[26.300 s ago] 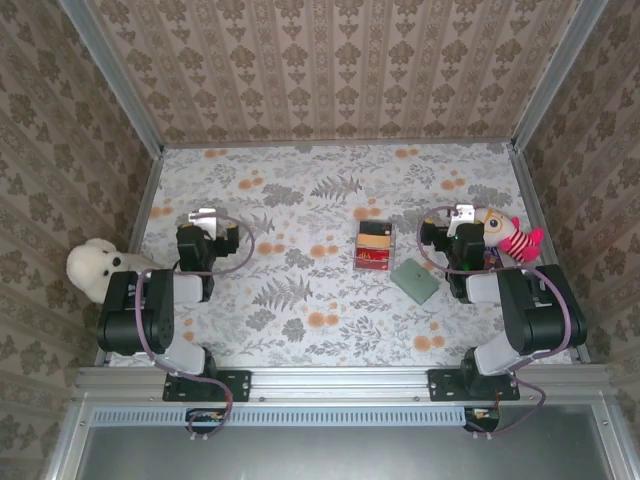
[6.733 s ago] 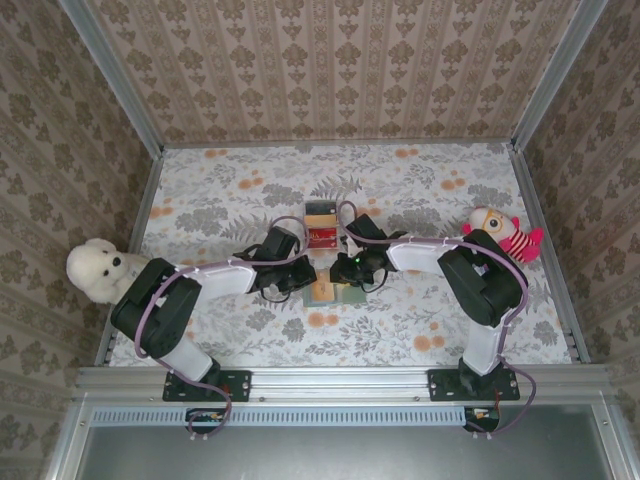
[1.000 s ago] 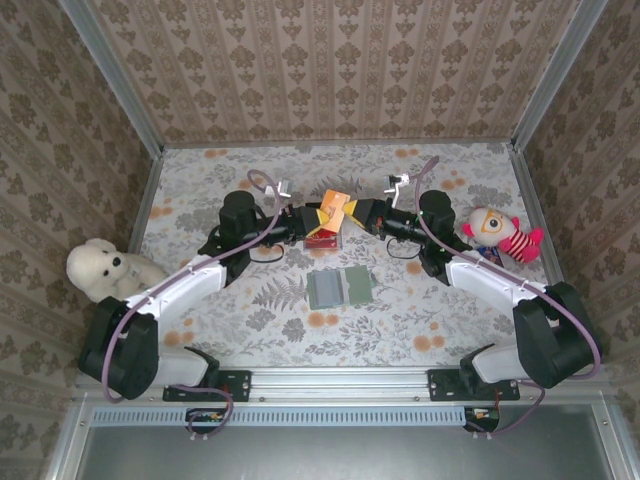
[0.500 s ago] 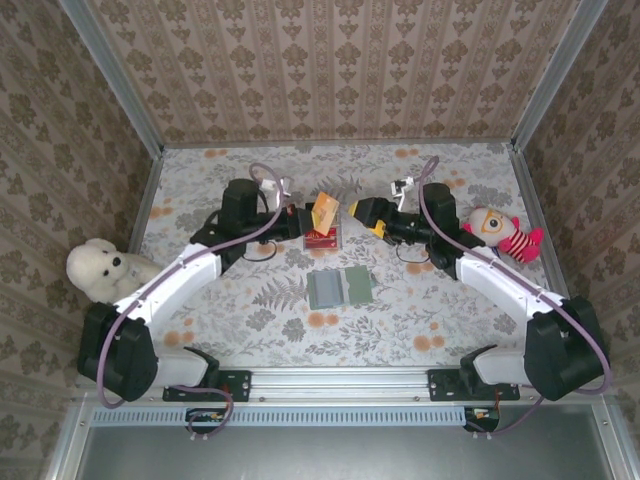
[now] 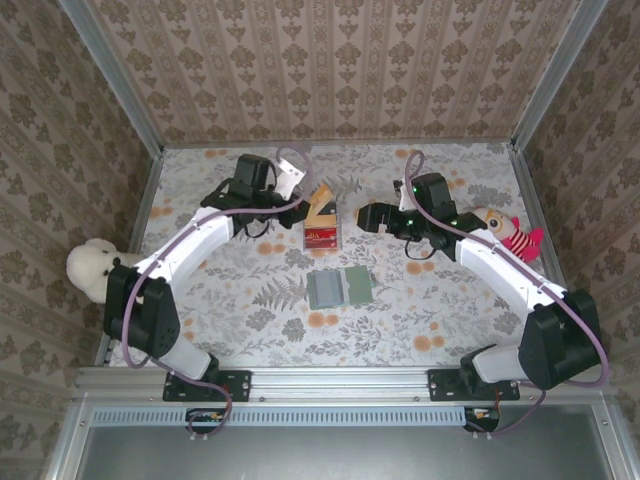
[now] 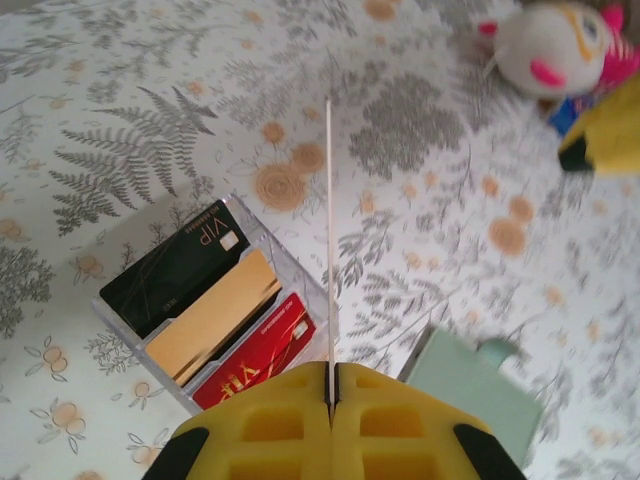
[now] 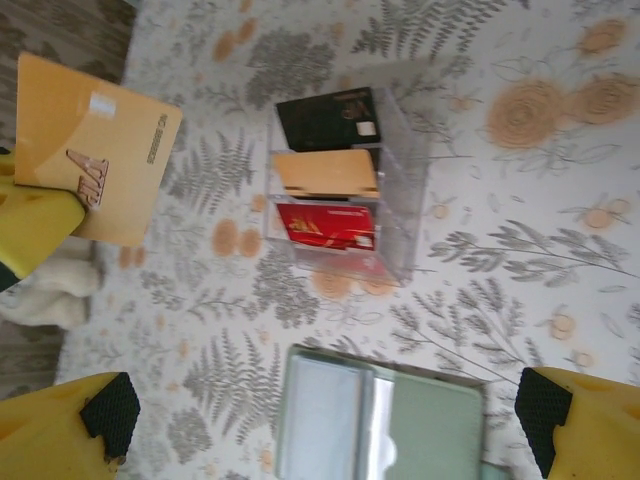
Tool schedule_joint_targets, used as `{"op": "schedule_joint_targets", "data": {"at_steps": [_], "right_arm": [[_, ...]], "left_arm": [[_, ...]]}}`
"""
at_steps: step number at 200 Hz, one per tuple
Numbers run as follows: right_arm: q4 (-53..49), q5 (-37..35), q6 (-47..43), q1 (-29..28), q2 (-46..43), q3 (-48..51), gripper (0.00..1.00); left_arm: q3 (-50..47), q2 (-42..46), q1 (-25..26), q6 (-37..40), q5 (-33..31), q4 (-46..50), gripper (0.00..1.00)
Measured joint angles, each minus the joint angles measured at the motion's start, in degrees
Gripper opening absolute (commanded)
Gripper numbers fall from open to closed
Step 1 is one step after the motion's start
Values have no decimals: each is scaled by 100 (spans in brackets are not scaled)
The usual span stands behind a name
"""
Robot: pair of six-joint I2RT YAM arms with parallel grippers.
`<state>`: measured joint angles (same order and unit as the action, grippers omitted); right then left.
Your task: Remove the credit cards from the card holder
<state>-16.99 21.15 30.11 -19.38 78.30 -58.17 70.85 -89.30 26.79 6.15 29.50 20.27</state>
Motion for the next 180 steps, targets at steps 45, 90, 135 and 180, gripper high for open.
{"op": "schedule_joint_targets", "data": {"at_steps": [45,90,135,180], "right_arm": [[-280,22,-345,151,24,-2,100],[-385,26,-468,179,24,-2,100],[-424,28,-439,188,24,-2,100],[-424,48,-323,188,24,-2,100]], "left_arm": [[442,-564,0,2216,227,527,0],[1423,-1294,-138,3692,280,1202,0],[2166,-1961,-302,4883,398,2076,0],[2754,-2505,-328,5534,479,2750,0]]}}
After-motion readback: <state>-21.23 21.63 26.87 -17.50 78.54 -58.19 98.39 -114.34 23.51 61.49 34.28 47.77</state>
